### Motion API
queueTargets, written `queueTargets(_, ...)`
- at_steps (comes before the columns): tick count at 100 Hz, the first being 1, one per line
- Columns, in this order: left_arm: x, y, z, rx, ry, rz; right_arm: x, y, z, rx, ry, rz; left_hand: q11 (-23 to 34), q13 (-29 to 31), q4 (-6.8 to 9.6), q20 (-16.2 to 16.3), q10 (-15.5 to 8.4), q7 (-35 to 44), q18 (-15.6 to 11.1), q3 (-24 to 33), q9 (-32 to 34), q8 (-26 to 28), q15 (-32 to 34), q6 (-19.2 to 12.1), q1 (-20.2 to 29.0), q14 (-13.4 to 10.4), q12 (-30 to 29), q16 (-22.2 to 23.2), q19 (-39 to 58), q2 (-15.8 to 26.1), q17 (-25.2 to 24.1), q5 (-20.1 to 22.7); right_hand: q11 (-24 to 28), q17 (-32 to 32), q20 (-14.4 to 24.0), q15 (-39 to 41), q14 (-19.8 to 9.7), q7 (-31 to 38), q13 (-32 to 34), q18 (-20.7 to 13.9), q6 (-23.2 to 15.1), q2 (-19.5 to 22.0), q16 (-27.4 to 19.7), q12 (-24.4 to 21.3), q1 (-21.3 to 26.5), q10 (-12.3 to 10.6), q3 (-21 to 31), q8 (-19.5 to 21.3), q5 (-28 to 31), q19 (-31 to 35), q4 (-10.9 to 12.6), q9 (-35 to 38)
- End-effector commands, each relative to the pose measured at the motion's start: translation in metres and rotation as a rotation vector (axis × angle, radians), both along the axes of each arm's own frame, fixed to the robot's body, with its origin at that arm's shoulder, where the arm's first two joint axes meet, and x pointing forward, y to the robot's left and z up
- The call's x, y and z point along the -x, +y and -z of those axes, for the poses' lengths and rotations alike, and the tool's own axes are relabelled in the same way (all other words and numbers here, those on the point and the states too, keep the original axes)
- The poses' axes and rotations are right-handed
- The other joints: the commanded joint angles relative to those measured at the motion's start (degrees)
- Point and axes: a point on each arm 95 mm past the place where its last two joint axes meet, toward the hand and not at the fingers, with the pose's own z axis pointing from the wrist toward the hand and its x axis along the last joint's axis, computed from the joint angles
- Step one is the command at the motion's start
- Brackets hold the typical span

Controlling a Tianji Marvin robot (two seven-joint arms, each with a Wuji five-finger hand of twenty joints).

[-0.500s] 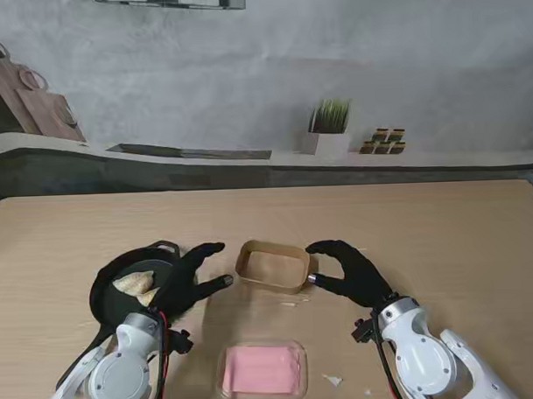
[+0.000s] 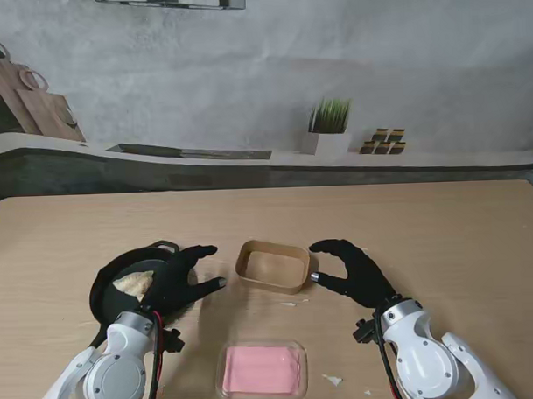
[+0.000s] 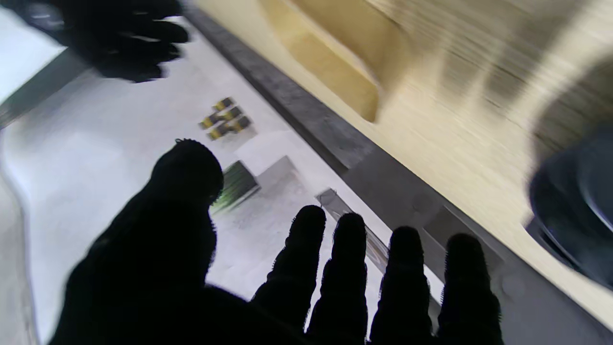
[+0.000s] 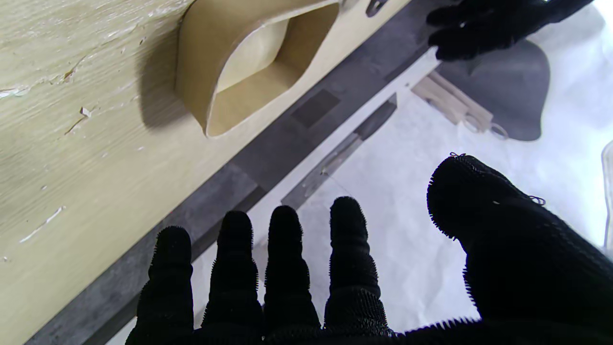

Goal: Load dumplings into a food container

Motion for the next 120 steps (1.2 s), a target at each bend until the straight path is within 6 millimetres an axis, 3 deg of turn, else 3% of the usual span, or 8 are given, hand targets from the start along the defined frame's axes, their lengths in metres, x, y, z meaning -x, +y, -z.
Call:
queueTargets(1, 0.003, 0.008, -0.016, -0.004, -0.003, -0.048, 0.003, 0.004, -0.002, -0.017, 0.0, -0.009, 2.5, 2.5, 1.57, 5.0, 2.3, 1.4, -1.5, 1.8, 3.1, 1.4, 4.4, 1.8, 0.5, 1.8, 2.8, 2.9, 10.7, -1.8, -0.3, 2.2, 0.9, -0.4, 0.3, 0.5, -1.2, 0.5, -1.6, -1.5, -0.9, -0.1, 0.0, -0.2, -0.9, -0.4, -0.5, -0.5, -0.3, -0.5, 3.4, -1.4)
queueTargets(8, 0.004, 0.017, -0.029, -0.064, -0.013, -0.113, 0.003, 0.004, -0.002, -0.021, 0.001, -0.013, 4.0, 5.3, 1.34, 0.5, 4.3, 2.7, -0.7, 4.8, 6.8, 2.9, 9.9, 3.2, 1.0, 5.0, 5.5, 6.8, 28.6, -4.1, -2.6, 5.8, 0.8, -0.5, 0.2, 0.4, -1.2, 0.4, -1.9, -1.7, -1.1, 0.2, 0.0, -0.2, -1.1, -0.4, -0.5, -0.5, -0.5, -0.6, 3.4, -1.6)
queueTargets(15, 0.003, 0.027, -0.041, -0.164, -0.012, -0.146, 0.003, 0.003, -0.002, -0.033, 0.003, -0.008, 6.1, 9.2, 1.2, -1.3, 5.1, 4.7, 0.7, 7.7, 10.8, 4.4, 14.7, 3.5, 1.5, 6.7, 7.5, 9.4, 38.2, -5.8, -0.5, 9.0, 0.9, -0.5, 0.3, 0.6, -1.1, 0.4, -1.8, -1.7, -1.0, 0.0, 0.0, -0.2, -0.9, -0.2, -0.4, -0.5, -0.2, -0.5, 3.5, -1.4)
queueTargets(34, -0.002, 0.052, -0.061, -0.456, 0.091, -0.17, 0.005, 0.002, -0.006, -0.049, -0.009, -0.007, 8.7, 19.2, 0.54, -4.4, 6.4, 9.5, 3.3, 12.2, 21.0, 6.8, 20.9, 3.7, 1.5, 9.3, 9.1, 11.2, 47.8, -7.9, 6.9, 16.6, 1.0, -0.3, 0.3, 0.8, -0.8, 0.4, -1.6, -1.4, -1.0, 0.0, 0.1, -0.2, -0.9, 0.0, -0.1, -0.5, 0.1, -0.4, 3.4, -1.1)
queueTargets(49, -0.007, 0.06, -0.06, -0.579, 0.17, -0.185, 0.004, 0.003, -0.007, -0.056, -0.009, -0.012, 7.9, 20.4, 0.32, -4.6, 5.9, 9.2, 2.9, 12.8, 21.6, 6.5, 20.4, 3.3, 1.1, 8.4, 8.4, 10.4, 49.2, -8.8, 8.1, 16.7, 0.9, -0.3, 0.4, 0.9, -0.8, 0.4, -1.7, -1.5, -1.1, -0.1, 0.2, -0.1, -0.9, 0.1, -0.1, -0.5, 0.2, -0.4, 3.4, -1.2)
queueTargets(63, -0.014, 0.064, -0.045, -0.607, 0.204, -0.178, 0.005, 0.003, -0.006, -0.058, -0.011, -0.015, 7.1, 21.2, -0.09, -5.1, 5.6, 8.6, 2.8, 12.8, 22.3, 5.9, 19.1, 2.7, 0.2, 8.1, 7.2, 9.0, 49.3, -9.2, 8.3, 16.8, 1.0, -0.2, 0.4, 0.9, -0.7, 0.4, -1.6, -1.4, -1.1, -0.2, 0.2, -0.1, -0.9, 0.1, 0.0, -0.5, 0.3, -0.3, 3.4, -1.1)
queueTargets(89, -0.023, 0.056, -0.015, -0.602, 0.226, -0.218, 0.006, 0.004, -0.006, -0.063, -0.008, -0.01, 8.5, 21.8, -0.48, -5.3, 5.5, 10.0, 3.2, 18.2, 22.7, 5.7, 20.7, 2.6, 1.9, 8.3, 7.0, 9.0, 50.1, -10.8, 8.8, 16.7, 1.0, 0.1, 0.5, 1.3, -0.3, 0.4, -1.7, -1.3, -1.1, -0.1, 0.4, -0.1, -0.9, 0.2, 0.0, -0.5, 0.5, -0.1, 3.4, -1.7)
queueTargets(120, -0.027, 0.052, -0.001, -0.676, 0.248, -0.192, 0.006, 0.003, -0.006, -0.067, -0.016, -0.004, 8.9, 20.7, -1.01, -5.6, 4.4, 10.9, 2.4, 20.1, 21.2, 5.8, 20.4, 2.0, 0.7, 7.3, 7.3, 8.7, 49.6, -12.3, 8.3, 15.2, 1.6, 0.1, 0.7, 1.7, -0.2, 0.5, -1.8, -1.2, -1.0, -0.2, 0.6, 0.1, -0.9, 0.4, 0.0, -0.4, 0.7, 0.0, 3.4, -2.1)
